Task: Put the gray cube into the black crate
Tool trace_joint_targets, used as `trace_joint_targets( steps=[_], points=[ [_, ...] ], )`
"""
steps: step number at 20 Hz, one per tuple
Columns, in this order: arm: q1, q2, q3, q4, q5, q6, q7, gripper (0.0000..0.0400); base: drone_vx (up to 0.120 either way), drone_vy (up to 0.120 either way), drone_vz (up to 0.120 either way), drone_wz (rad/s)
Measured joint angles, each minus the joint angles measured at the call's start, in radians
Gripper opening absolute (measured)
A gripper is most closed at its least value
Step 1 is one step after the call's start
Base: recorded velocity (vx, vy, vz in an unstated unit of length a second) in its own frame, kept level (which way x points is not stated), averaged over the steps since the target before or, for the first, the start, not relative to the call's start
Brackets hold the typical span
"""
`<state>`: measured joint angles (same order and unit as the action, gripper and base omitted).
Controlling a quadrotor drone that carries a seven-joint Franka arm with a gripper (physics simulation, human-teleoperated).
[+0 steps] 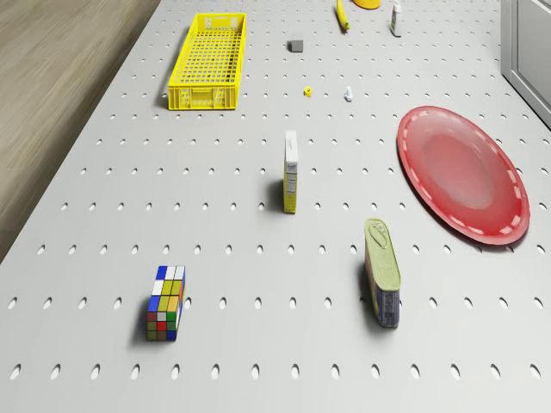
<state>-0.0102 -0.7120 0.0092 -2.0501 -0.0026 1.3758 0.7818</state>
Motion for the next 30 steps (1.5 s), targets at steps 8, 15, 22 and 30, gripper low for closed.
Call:
trace_joint_targets(
  steps=[8,15,22,30],
  points=[
    [-0.004,-0.004,0.012,-0.004,-0.017,0.006,0.002,0.0400,0.120,0.000,0.000,0.000],
    [-0.016,-0.009,0.050,-0.010,-0.070,0.012,0.009,0.0400,0.120,0.000,0.000,0.000],
    [-0.053,-0.017,0.171,-0.035,-0.240,0.021,0.032,0.0400,0.120,0.000,0.000,0.000],
    [-0.193,-0.069,0.557,-0.257,-0.825,0.049,0.141,0.0400,0.120,0.000,-0.025,0.000]
  ],
)
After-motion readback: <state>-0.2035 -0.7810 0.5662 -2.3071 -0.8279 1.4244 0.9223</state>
